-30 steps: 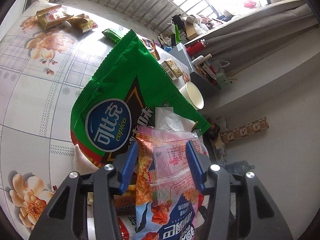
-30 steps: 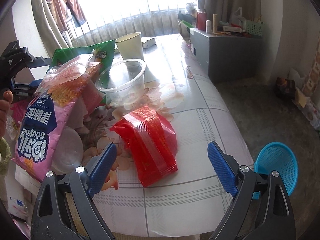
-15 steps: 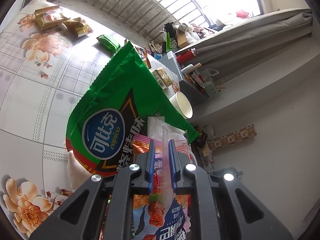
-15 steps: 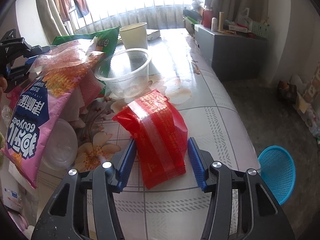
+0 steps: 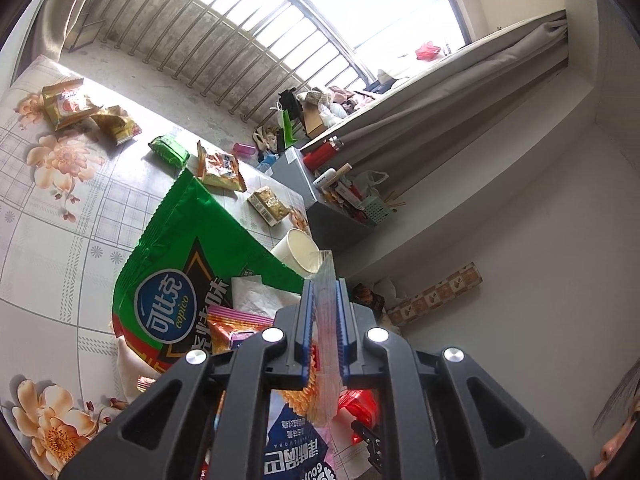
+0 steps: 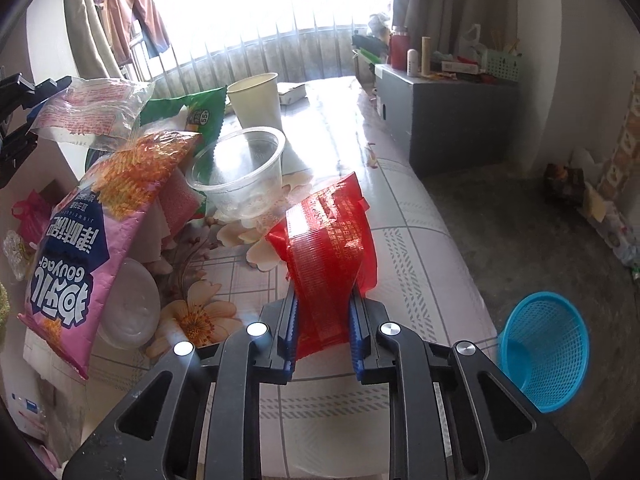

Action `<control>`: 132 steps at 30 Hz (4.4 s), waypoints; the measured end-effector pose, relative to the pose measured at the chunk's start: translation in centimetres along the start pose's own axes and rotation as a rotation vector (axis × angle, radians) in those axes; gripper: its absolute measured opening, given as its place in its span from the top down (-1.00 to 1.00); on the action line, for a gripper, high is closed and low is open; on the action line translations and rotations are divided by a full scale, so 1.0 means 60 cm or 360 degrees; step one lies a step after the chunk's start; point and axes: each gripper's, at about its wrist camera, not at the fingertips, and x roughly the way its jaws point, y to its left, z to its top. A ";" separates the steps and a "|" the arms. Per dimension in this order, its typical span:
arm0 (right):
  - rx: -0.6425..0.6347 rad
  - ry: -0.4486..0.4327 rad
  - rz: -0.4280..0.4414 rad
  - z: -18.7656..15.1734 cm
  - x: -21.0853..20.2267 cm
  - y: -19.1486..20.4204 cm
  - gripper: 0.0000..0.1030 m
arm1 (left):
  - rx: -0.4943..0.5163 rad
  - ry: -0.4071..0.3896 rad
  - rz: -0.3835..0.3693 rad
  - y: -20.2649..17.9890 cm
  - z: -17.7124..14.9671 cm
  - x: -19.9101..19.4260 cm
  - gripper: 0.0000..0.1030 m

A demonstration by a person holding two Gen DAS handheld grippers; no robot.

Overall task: Collect trash
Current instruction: 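Carry both items over the blue wastebasket and open both grippers, then move both tools back toward the table, then grasp the paper cup with the left gripper while the right gripper grasps the clear bowl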

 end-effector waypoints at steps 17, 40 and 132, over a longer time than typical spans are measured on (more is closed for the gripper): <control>0.0438 -0.0220 -0.0086 -0.052 -0.132 -0.149 0.66 | 0.0434 0.0152 -0.0178 -0.245 -0.144 0.056 0.83; 0.1880 -0.0083 0.0174 -0.271 0.025 -0.649 0.29 | 0.1034 0.1032 0.0257 -0.464 -0.597 0.777 0.67; 0.0540 0.0500 0.0706 0.155 0.181 -0.080 0.75 | 0.0422 0.0893 0.0994 -0.014 0.120 0.497 0.18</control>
